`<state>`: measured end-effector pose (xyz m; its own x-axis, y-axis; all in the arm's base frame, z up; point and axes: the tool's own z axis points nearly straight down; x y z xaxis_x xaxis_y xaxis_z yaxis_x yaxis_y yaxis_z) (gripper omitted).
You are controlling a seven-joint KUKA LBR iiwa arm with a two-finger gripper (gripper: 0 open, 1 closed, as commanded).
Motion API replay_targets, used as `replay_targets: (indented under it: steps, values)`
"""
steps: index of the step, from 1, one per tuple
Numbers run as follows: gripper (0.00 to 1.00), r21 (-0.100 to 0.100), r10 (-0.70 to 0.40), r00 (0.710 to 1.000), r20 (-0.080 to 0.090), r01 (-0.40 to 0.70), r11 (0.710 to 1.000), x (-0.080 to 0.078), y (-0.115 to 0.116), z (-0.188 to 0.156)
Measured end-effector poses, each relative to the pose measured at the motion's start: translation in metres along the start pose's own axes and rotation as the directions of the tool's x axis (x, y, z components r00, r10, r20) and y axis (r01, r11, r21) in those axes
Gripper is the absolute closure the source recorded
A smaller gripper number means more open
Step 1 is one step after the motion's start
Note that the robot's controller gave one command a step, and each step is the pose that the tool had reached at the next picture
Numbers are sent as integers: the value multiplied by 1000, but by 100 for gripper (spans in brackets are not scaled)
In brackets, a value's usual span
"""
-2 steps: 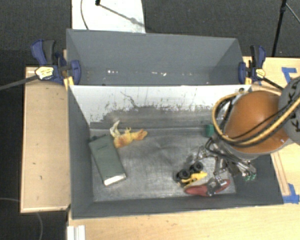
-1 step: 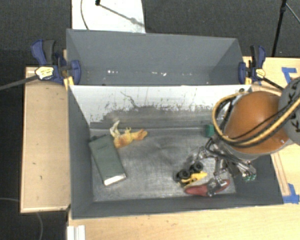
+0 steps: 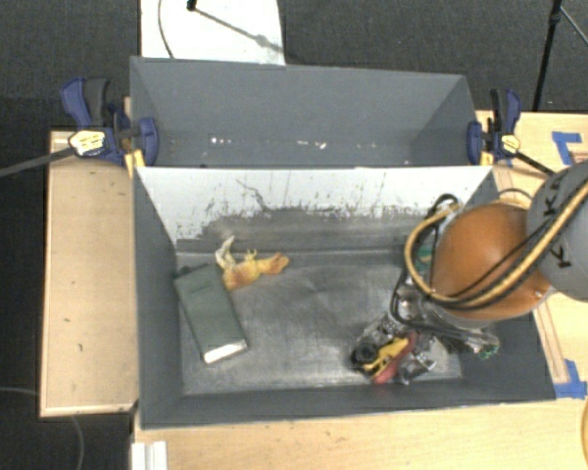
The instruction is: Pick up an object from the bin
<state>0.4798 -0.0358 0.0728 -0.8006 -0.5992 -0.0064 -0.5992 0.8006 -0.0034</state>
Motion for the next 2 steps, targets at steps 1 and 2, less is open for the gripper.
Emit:
replay_targets:
  steps: [1, 2]
  values:
    - [100, 0, 1, 1000, 0, -1, 1000, 0, 0, 0]
    - [100, -3, 31, 1000, -5, -31, 1000, -2, -7, -110]
